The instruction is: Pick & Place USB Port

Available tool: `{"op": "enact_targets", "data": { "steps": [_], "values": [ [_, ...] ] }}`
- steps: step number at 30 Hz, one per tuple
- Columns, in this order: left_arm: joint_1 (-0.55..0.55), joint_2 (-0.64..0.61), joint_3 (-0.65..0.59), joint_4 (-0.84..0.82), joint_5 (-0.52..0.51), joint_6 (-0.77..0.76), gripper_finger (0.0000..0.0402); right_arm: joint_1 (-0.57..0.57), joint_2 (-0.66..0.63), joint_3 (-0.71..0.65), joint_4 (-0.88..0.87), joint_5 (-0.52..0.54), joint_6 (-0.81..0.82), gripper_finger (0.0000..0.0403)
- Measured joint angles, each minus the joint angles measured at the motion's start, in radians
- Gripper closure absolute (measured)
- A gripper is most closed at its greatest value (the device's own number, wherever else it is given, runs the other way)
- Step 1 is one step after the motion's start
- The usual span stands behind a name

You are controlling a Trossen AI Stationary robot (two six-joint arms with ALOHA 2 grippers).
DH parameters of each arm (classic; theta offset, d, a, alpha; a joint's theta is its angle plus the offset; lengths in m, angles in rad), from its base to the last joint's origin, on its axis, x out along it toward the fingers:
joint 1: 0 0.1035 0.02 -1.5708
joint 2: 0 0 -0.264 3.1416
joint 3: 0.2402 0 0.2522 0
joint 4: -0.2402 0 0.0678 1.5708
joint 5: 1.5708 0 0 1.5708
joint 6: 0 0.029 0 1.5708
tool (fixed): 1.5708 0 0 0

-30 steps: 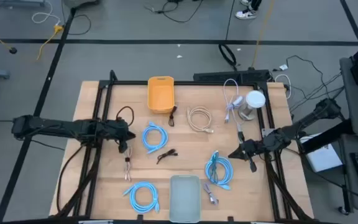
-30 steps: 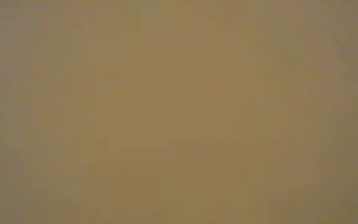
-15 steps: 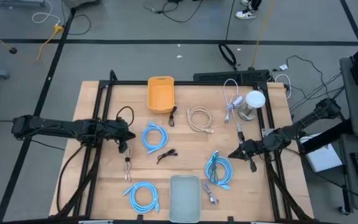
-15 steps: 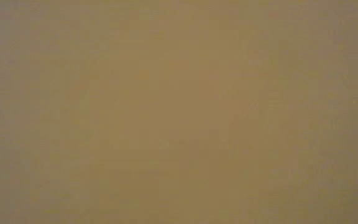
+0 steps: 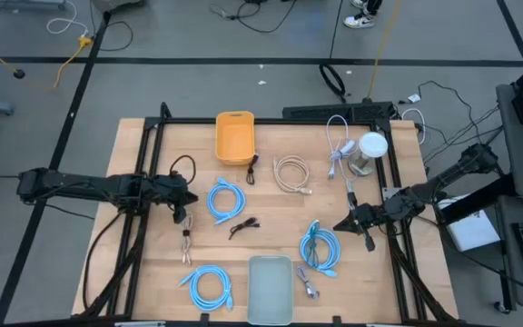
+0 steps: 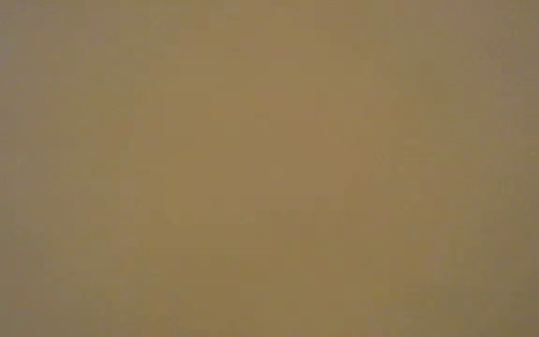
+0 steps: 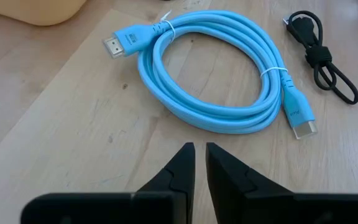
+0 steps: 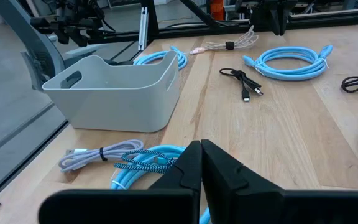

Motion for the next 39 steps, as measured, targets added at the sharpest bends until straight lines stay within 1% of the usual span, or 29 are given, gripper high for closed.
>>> {"op": "enact_targets", "data": {
  "steps": [14,15,16,17,18,20,22,23,25,26,28,30,34,39],
  "values": [
    [0.0,0.0,0.0,0.0,0.0,0.0,0.036,0.0,0.0,0.0,0.0,0.0,0.0,0.0399],
    [0.0,0.0,0.0,0.0,0.0,0.0,0.036,0.0,0.001,0.0,0.007,0.011,0.0,0.0399],
    [0.0,0.0,0.0,0.0,0.0,0.0,0.036,0.0,0.002,0.0,0.029,0.045,0.011,0.0399],
    [0.0,0.0,0.0,0.0,0.0,0.0,0.036,0.0,0.003,0.0,0.06,0.082,0.065,0.0399],
    [0.0,0.0,0.0,0.0,0.0,0.0,0.036,-0.001,0.004,0.0,0.108,0.107,0.172,0.0399],
    [0.0,0.0,0.0,0.0,0.0,0.0,0.036,-0.001,0.003,0.0,0.235,0.112,0.474,0.0399],
    [0.0,0.0,0.0,0.0,0.0,0.0,0.036,-0.001,0.006,0.0,0.335,0.15,0.713,0.0399],
    [0.0,0.0,0.0,0.0,0.0,0.0,0.036,-0.001,0.01,0.0,0.376,0.195,0.805,0.0399],
    [0.0,0.0,0.0,0.0,0.0,0.0,0.036,-0.001,0.016,0.0,0.454,0.313,0.921,0.0399],
    [0.0,0.0,0.0,0.0,0.0,0.0,0.036,-0.001,0.02,0.0,0.5,0.388,0.938,0.0399],
    [0.0,0.0,0.0,0.001,0.0,0.0,0.036,-0.001,0.028,0.0,0.572,0.537,0.922,0.0399],
    [0.0,0.0,0.0,0.001,0.0,0.0,0.036,-0.001,0.032,0.0,0.606,0.607,0.912,0.0399],
    [0.0,0.0,0.0,0.001,0.0,0.0,0.036,-0.001,0.031,0.0,0.631,0.631,0.908,0.0399],
    [0.0,0.0,0.0,0.001,-0.001,0.003,0.036,-0.001,0.04,0.0,0.604,0.63,0.838,0.0399]
  ]
}}
